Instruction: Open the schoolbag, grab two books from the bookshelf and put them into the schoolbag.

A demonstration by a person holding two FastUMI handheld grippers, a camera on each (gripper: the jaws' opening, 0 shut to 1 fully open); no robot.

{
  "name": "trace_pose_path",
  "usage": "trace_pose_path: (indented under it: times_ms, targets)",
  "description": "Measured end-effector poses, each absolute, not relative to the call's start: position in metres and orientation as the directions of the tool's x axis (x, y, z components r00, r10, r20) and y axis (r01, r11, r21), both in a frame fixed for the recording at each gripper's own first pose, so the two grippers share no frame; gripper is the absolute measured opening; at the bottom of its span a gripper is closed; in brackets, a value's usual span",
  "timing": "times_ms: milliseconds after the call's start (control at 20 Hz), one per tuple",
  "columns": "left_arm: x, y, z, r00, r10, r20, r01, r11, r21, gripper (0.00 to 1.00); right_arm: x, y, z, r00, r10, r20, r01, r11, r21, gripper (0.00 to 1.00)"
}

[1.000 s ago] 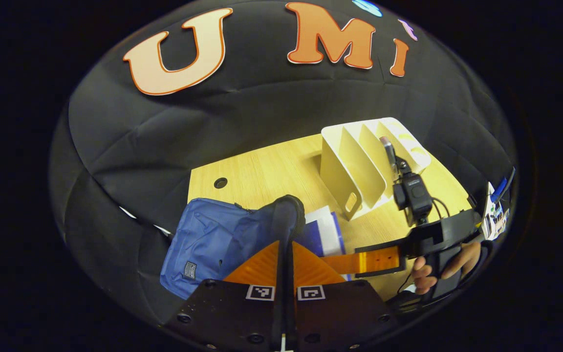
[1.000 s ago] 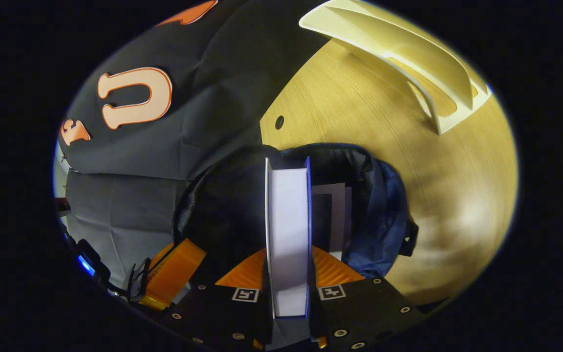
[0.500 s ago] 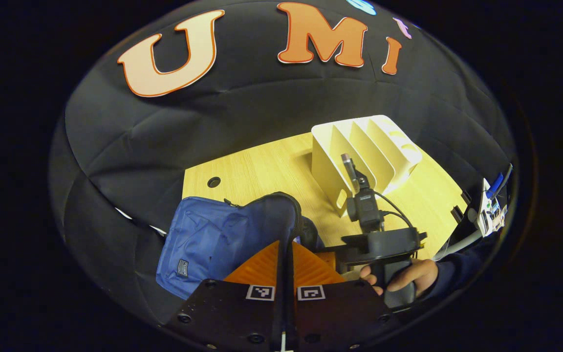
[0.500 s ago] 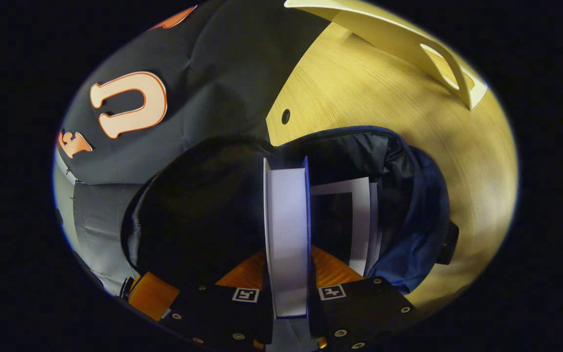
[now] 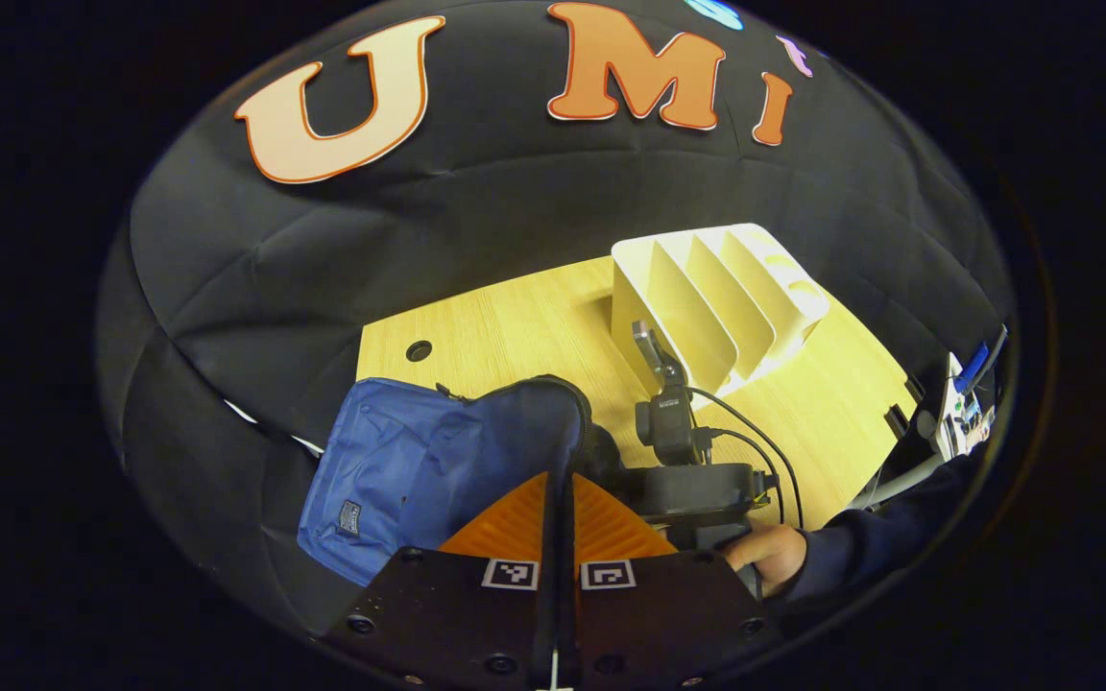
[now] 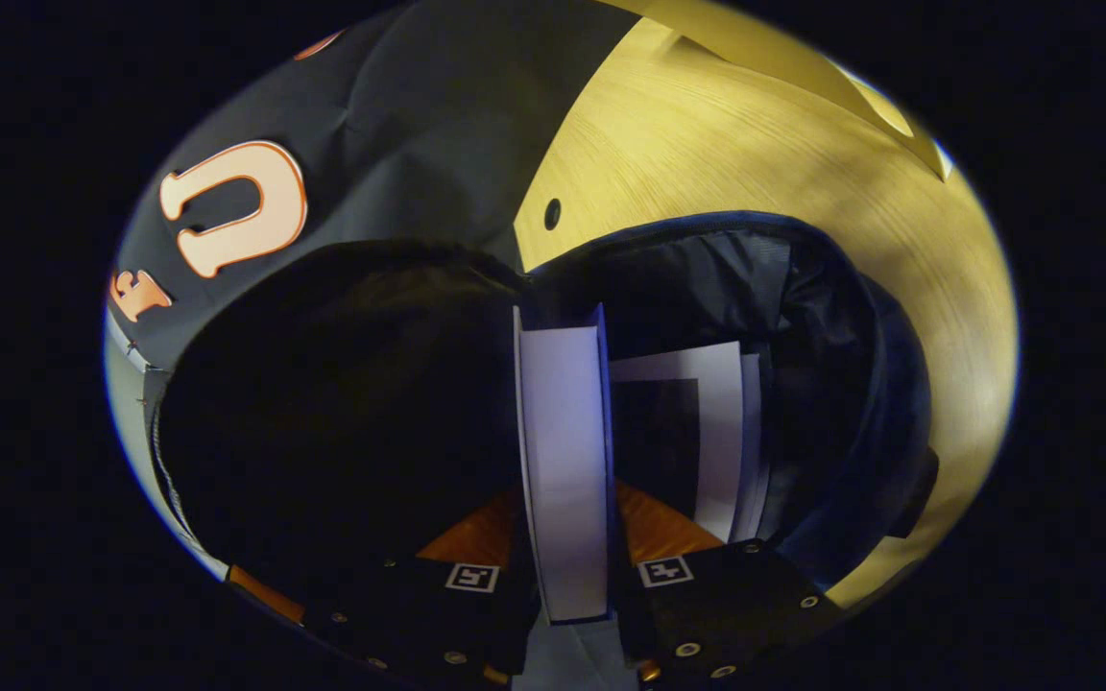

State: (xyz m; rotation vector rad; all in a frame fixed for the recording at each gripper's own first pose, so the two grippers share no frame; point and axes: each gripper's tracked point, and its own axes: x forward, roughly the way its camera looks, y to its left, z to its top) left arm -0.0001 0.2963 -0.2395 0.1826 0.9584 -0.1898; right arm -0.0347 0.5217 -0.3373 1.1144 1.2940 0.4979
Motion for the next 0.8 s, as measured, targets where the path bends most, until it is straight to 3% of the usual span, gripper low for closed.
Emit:
trace_pose_path:
  times_ms: [50,100,200,250,300,450,800]
  targets:
    - [0.001,0.298,-0.239,0.564,-0.070,-0.823,0.230,0.970,0.075,0.02,-0.037,0.522,-0.341,0.257,0.812,-0.524,0.283,0.455,0.844,0.41]
    - [0.002,0.301,-0.239,0.569,-0.060,-0.820,0.224,0.971,0.085,0.02,-0.039,0.522,-0.344,0.239,0.806,-0.542,0.296,0.471,0.831,0.32]
    - [0.003,0.304,-0.236,0.581,-0.053,-0.812,0.220,0.971,0.094,0.02,-0.049,0.524,-0.344,0.184,0.799,-0.572,0.307,0.506,0.806,0.52]
    - [0.003,0.306,-0.236,0.581,-0.049,-0.812,0.212,0.973,0.093,0.02,-0.053,0.521,-0.342,0.163,0.799,-0.579,0.303,0.518,0.800,0.38]
    - [0.003,0.307,-0.236,0.585,-0.051,-0.810,0.208,0.974,0.089,0.02,-0.056,0.519,-0.339,0.150,0.801,-0.579,0.295,0.523,0.800,0.58]
    - [0.002,0.311,-0.237,0.588,-0.042,-0.808,0.185,0.979,0.083,0.02,-0.064,0.500,-0.329,0.105,0.797,-0.595,0.284,0.549,0.786,0.67]
    - [0.003,0.304,-0.249,0.586,-0.012,-0.811,0.133,0.988,0.081,0.02,-0.053,0.447,-0.294,0.150,0.788,-0.598,0.222,0.562,0.797,0.83]
